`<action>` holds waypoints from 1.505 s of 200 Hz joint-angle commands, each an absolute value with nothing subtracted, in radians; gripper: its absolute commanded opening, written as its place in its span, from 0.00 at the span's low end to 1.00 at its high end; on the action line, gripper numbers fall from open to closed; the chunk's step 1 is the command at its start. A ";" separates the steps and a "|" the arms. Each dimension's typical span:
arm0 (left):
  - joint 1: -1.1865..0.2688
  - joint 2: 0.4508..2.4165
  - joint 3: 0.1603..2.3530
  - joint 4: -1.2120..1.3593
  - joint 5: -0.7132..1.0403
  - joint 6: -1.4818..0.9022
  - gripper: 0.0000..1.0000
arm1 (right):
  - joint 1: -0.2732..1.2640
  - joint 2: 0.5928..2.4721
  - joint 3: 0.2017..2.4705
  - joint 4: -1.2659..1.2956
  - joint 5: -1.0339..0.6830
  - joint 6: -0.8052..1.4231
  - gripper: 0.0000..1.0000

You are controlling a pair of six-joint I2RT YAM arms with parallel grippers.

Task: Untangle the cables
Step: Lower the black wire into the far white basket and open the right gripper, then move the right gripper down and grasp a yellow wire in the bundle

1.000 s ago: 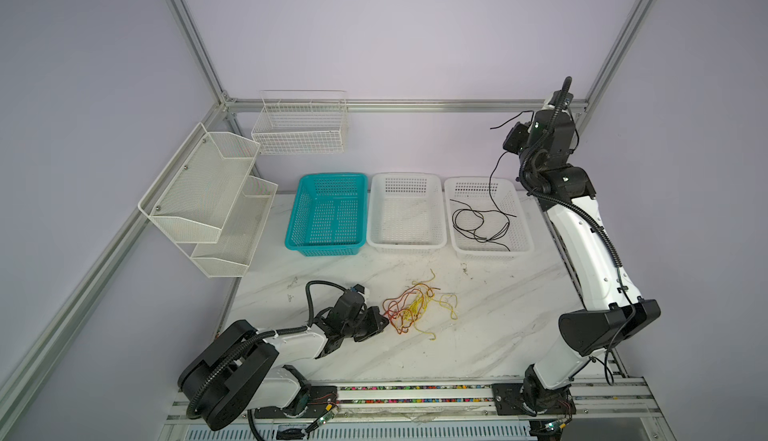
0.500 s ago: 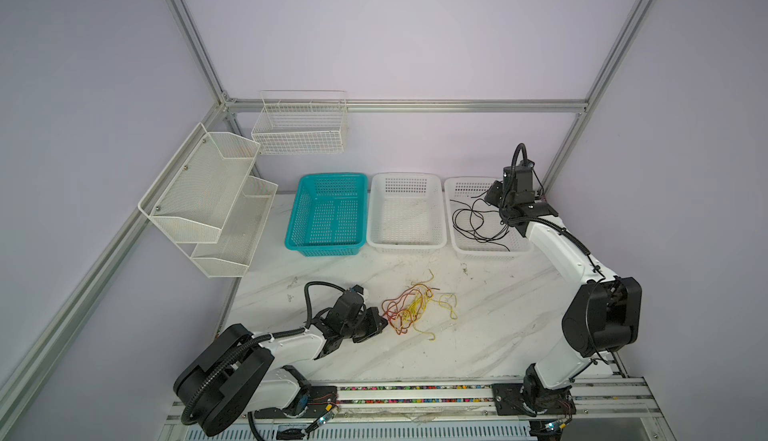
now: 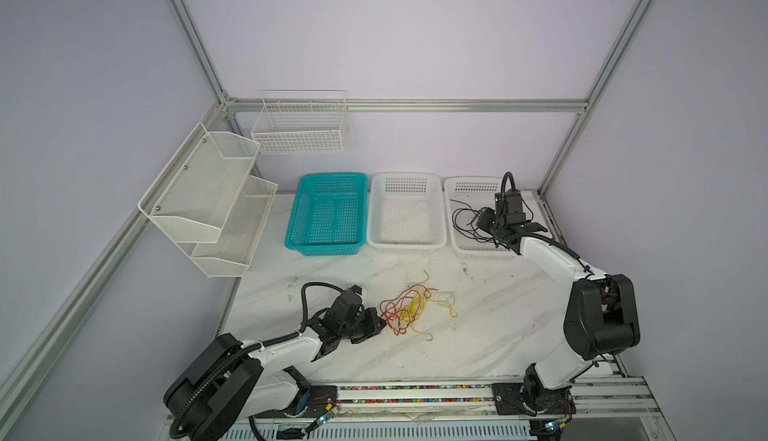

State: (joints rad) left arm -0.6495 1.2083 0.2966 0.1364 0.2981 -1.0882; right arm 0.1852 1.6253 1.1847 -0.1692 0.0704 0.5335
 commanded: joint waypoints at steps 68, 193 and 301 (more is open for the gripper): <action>-0.654 1.152 0.369 0.107 0.295 -1.052 0.00 | 0.190 1.356 1.092 -0.190 -0.022 0.505 0.50; -0.653 1.093 0.367 0.070 0.268 -1.035 0.00 | 0.782 1.108 0.654 -0.259 0.095 0.694 0.54; -0.648 1.035 0.362 -0.013 0.228 -1.007 0.00 | 0.927 1.226 0.564 -0.232 0.227 0.755 0.54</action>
State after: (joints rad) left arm -0.6495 1.0611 0.2966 -0.0120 0.2451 -1.0447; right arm 0.9104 1.1950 0.5701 -0.2626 0.1802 0.7319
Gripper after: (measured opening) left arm 0.048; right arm 0.545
